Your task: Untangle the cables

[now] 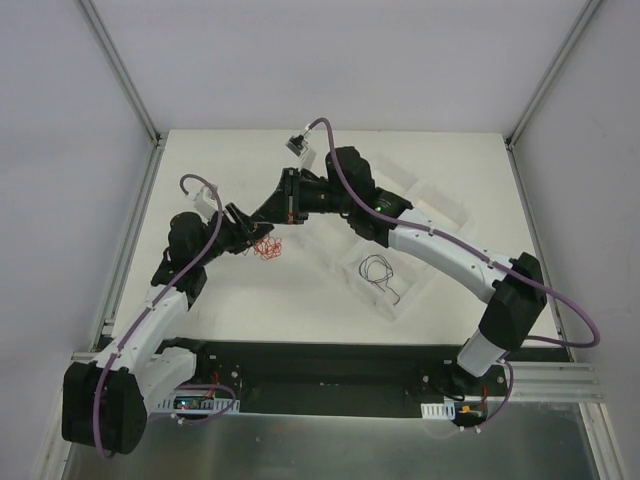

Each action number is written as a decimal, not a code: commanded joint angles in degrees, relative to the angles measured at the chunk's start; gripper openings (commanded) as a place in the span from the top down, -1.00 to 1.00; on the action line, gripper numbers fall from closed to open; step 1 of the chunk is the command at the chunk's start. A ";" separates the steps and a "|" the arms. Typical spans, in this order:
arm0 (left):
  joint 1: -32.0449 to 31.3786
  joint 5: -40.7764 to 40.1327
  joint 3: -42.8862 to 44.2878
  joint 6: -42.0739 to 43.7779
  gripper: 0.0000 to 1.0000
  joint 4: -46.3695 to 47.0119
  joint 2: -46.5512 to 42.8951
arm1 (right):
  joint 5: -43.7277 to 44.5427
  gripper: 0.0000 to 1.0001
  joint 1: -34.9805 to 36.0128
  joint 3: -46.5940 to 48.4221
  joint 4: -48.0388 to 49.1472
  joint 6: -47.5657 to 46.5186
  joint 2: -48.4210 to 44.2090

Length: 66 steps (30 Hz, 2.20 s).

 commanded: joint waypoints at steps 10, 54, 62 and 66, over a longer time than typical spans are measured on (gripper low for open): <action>4.18 -7.84 -5.66 1.94 0.44 -5.68 17.01 | 0.37 1.00 -0.15 11.88 -1.19 -2.71 -4.24; 6.90 -15.40 -7.68 1.77 0.45 -11.65 16.39 | 35.51 1.00 -1.56 41.69 -37.93 -42.78 -24.80; 7.17 -14.52 -6.80 1.68 0.41 -13.41 13.68 | 45.18 1.00 -1.56 38.45 -37.76 -48.67 -27.08; 7.17 -12.42 -5.05 2.38 0.28 -15.96 10.34 | 50.72 1.00 -1.74 34.49 -38.11 -50.96 -27.70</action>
